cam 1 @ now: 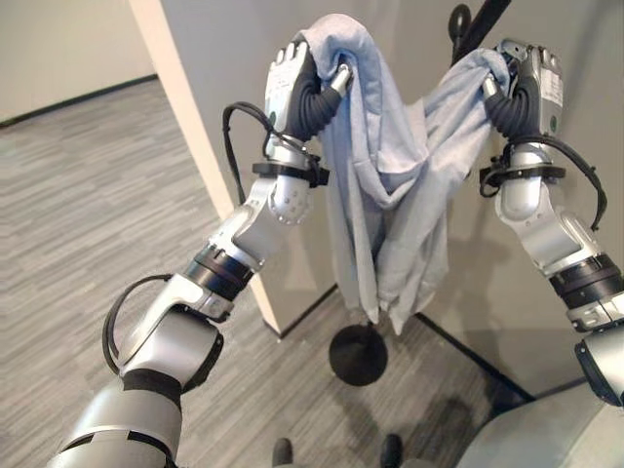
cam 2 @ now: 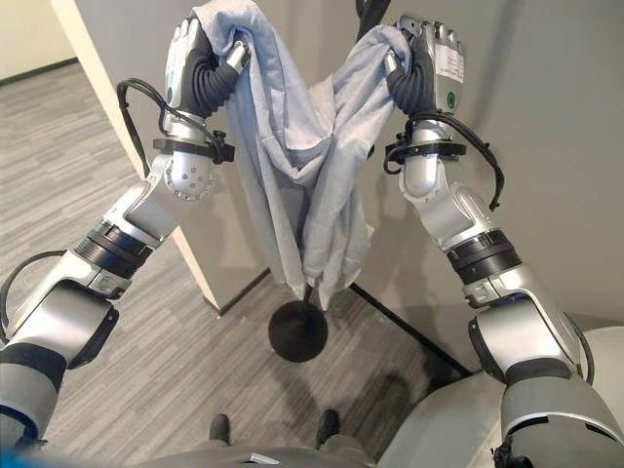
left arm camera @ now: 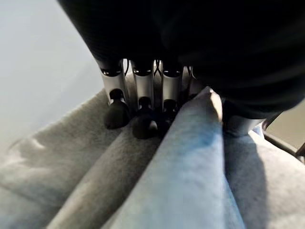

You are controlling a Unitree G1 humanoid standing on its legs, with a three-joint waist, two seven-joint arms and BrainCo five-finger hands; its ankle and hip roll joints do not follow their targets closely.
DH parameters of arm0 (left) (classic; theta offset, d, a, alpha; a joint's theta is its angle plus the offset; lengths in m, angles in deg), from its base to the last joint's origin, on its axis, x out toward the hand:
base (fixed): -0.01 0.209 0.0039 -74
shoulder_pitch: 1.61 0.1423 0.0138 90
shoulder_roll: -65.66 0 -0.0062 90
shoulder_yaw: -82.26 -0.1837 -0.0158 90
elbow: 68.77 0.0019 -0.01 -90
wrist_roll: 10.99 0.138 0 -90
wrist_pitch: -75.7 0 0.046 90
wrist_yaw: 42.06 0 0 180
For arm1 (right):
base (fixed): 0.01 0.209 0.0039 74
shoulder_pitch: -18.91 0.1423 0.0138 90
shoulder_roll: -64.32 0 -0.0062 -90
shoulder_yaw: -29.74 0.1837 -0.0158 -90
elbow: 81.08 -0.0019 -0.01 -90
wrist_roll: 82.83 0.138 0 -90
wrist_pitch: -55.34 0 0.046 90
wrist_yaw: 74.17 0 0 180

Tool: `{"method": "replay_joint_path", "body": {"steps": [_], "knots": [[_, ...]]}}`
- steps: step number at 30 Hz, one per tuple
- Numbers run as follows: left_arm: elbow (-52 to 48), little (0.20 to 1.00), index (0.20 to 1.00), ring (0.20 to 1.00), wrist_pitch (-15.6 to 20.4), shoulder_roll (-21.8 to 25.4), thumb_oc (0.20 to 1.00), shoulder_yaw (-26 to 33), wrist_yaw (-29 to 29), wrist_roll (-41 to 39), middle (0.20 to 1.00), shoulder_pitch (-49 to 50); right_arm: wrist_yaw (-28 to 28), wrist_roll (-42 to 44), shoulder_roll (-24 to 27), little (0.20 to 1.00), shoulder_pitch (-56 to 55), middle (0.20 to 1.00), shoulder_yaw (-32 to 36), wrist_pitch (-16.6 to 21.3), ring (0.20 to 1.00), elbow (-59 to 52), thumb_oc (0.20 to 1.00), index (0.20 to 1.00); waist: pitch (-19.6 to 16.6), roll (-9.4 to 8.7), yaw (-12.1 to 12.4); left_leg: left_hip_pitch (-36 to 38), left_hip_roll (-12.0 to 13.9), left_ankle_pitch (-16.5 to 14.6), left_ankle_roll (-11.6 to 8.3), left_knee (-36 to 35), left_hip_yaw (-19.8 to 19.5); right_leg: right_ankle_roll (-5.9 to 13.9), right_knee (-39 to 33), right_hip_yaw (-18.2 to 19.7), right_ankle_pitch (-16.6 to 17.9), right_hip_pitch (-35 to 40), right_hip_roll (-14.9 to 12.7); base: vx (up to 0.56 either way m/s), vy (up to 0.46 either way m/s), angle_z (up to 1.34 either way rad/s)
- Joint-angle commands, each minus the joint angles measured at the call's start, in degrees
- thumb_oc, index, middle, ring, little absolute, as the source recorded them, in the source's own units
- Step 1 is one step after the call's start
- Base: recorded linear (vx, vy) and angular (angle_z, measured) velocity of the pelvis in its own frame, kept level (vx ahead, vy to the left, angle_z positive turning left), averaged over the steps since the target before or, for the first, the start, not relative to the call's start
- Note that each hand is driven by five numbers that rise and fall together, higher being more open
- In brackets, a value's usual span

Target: Hang the clothes on the sofa on the clothes rack.

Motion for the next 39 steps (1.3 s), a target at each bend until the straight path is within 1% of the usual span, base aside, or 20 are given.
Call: {"method": "replay_joint_path", "body": {"steps": [1, 6, 10, 13, 14, 15, 20, 22, 26, 30, 36, 39], "knots": [[2.5, 0.200, 0.200, 0.200, 1.7, 1.6, 0.200, 1.1, -0.4, 0.2, 0.200, -3.2, 1.9, -1.3, 0.7, 0.200, 0.8, 0.200, 2.4, 0.3, 0.200, 0.1, 0.200, 0.200, -6.5, -0.13, 0.9, -1.3, -3.2, -3.4, 0.50, -0.1, 2.9, 6.15, 0.8, 3.0, -3.9, -0.1, -0.4, 0.04, 0.031, -0.02], [2.2, 0.200, 0.200, 0.200, 1.4, 1.8, 0.200, 1.5, -0.4, 0.3, 0.200, -2.1, 2.0, -1.8, -0.6, 0.200, -0.9, 0.200, 2.9, 0.5, 0.200, -0.9, 0.200, 0.200, -7.0, 0.24, 1.0, 0.2, -2.9, -4.2, 0.31, -0.1, 3.4, 6.25, 0.8, 2.7, -4.0, 0.7, -1.0, 0.05, 0.040, -0.04], [0.3, 0.200, 0.200, 0.200, 1.1, 2.8, 0.200, 3.3, -0.7, 1.4, 0.200, 0.0, 2.2, -3.1, -1.3, 0.200, -4.6, 0.200, 5.5, 0.8, 0.200, -5.4, 0.200, 0.200, -7.1, 0.38, 1.0, 1.2, -2.5, -4.7, 0.41, -0.1, 3.8, 6.48, 0.8, 2.8, -4.1, 1.2, -1.3, 0.05, 0.030, -0.04], [-0.4, 0.200, 0.200, 0.200, 0.9, 4.3, 0.200, 4.4, -0.7, 1.9, 0.200, 1.0, 0.2, -4.9, -0.4, 0.200, -6.1, 0.200, 5.6, 1.9, 0.200, -11.6, 0.200, 0.200, -7.0, 0.31, 0.8, 1.7, -2.4, -5.1, 0.52, -0.1, 4.2, 6.70, 0.8, 2.9, -4.1, 1.4, -1.6, 0.05, 0.031, -0.08], [-0.4, 0.200, 0.200, 0.200, 0.9, 4.3, 0.200, 4.4, -0.7, 1.9, 0.200, 1.0, 0.2, -4.9, -0.4, 0.200, -6.1, 0.200, 5.6, 1.9, 0.200, -11.7, 0.200, 0.200, -7.0, 0.31, 0.8, 1.7, -2.4, -5.1, 0.52, -0.1, 4.2, 6.70, 0.8, 2.9, -4.1, 1.4, -1.6, 0.04, 0.029, -0.13], [-0.6, 0.200, 0.200, 0.200, 1.1, 4.7, 0.200, 4.7, -0.7, 2.0, 0.200, 1.1, -0.6, -5.0, -0.1, 0.200, -6.3, 0.200, 5.5, 2.8, 0.200, -14.2, 0.200, 0.200, -7.0, 0.20, 0.7, 1.7, -2.4, -5.2, 0.52, -0.1, 4.3, 6.82, 0.8, 3.1, -4.0, 1.3, -1.7, 0.03, 0.024, -0.11], [-1.9, 0.200, 0.200, 0.200, 1.0, 7.0, 0.200, 6.3, -0.9, 2.8, 0.200, 1.7, -2.6, -6.8, 0.9, 0.200, -8.6, 0.200, 6.1, 4.6, 0.200, -22.0, 0.200, 0.200, -7.1, 0.03, 0.2, 1.8, -2.3, -5.6, 0.71, -0.1, 5.0, 7.19, 0.8, 3.5, -3.7, 0.8, -2.0, 0.03, 0.035, -0.08], [-2.2, 0.200, 0.200, 0.200, 0.8, 7.6, 0.200, 6.8, -1.1, 3.2, 0.200, 2.1, -2.6, -7.4, 1.0, 0.200, -9.6, 0.200, 6.6, 4.7, 0.200, -23.1, 0.200, 0.200, -7.2, -0.01, 0.1, 1.8, -2.3, -5.7, 0.81, -0.1, 5.2, 7.26, 0.8, 3.7, -3.7, 0.7, -2.0, 0.03, 0.031, -0.04], [-2.6, 0.200, 0.200, 0.200, 0.6, 8.8, 0.200, 8.0, -1.7, 3.7, 0.200, 2.5, -1.8, -9.5, 1.6, 0.200, -11.1, 0.200, 8.4, 4.6, 0.200, -26.0, 0.200, 0.200, -7.3, -0.21, -0.3, 2.4, -2.3, -6.2, 1.08, -0.1, 5.7, 7.50, 0.8, 4.0, -3.6, 0.6, -2.2, 0.04, 0.043, -0.10], [-2.7, 0.200, 0.200, 0.200, 0.5, 8.9, 0.200, 8.4, -2.0, 3.5, 0.200, 2.4, -1.0, -10.3, 1.6, 0.200, -12.0, 0.200, 9.7, 4.3, 0.200, -27.0, 0.200, 0.200, -7.5, -0.35, -0.5, 2.6, -2.3, -6.5, 1.19, -0.1, 6.0, 7.64, 0.8, 4.1, -3.5, 0.5, -2.3, 0.03, 0.029, -0.08], [-3.6, 0.200, 0.200, 0.200, 0.2, 9.2, 0.200, 10.0, -2.2, 3.9, 0.200, 3.9, 1.0, -10.8, 1.2, 0.200, -16.8, 0.200, 14.3, 3.6, 0.200, -27.2, 0.200, 0.200, -7.6, -0.09, -1.1, 3.2, -2.4, -6.9, 1.43, -0.1, 6.5, 7.76, 0.8, 4.3, -3.5, 0.5, -2.4, 0.03, 0.016, -0.01], [-4.4, 0.200, 0.200, 0.200, 0.0, 9.4, 0.200, 11.1, -2.0, 4.6, 0.200, 5.6, 2.3, -12.5, 1.2, 0.200, -20.4, 0.200, 17.3, 2.8, 0.200, -27.5, 0.200, 0.200, -7.8, 0.16, -1.5, 3.7, -2.3, -7.3, 1.54, -0.1, 6.7, 7.78, 0.8, 4.5, -3.8, 0.8, -2.5, 0.03, 0.007, -0.05]]}}
